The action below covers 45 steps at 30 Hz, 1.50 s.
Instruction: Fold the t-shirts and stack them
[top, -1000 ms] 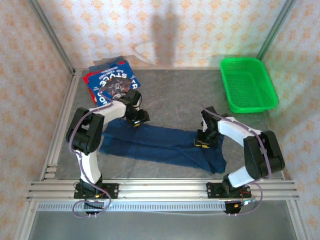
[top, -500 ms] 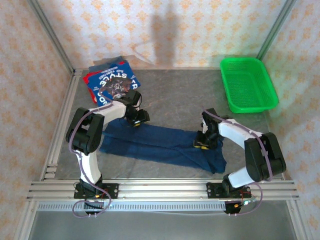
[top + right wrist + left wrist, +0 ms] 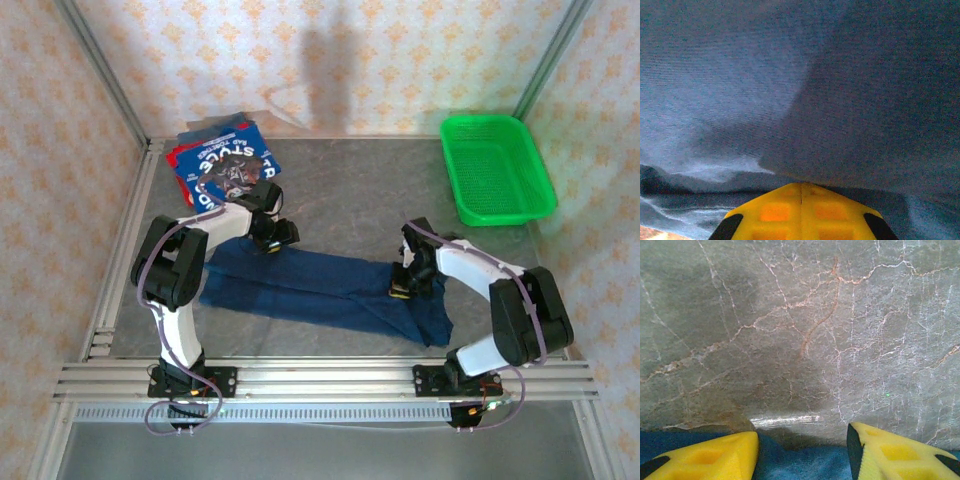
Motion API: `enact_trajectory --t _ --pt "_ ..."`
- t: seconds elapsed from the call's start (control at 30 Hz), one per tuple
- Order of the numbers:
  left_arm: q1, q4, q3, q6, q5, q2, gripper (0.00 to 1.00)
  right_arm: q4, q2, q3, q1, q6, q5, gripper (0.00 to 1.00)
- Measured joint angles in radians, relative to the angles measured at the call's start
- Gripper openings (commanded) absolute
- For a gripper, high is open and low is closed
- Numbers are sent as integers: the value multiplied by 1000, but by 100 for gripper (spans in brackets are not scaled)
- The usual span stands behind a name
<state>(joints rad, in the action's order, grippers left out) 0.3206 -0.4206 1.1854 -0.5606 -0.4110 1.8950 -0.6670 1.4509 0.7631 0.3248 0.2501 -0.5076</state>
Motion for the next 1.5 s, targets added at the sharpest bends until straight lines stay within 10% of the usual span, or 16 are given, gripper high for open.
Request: enact_trajectory --t 0.6,1.0,1.5 --pt "0 21 -16 0 3 -8 52 23 -101 0 143 39 -183 1" --pt "0 26 -22 4 3 -10 52 43 -187 -39 196 132 -233 33" --pt "0 25 -21 8 3 -10 52 5 -91 -33 163 252 52 32"
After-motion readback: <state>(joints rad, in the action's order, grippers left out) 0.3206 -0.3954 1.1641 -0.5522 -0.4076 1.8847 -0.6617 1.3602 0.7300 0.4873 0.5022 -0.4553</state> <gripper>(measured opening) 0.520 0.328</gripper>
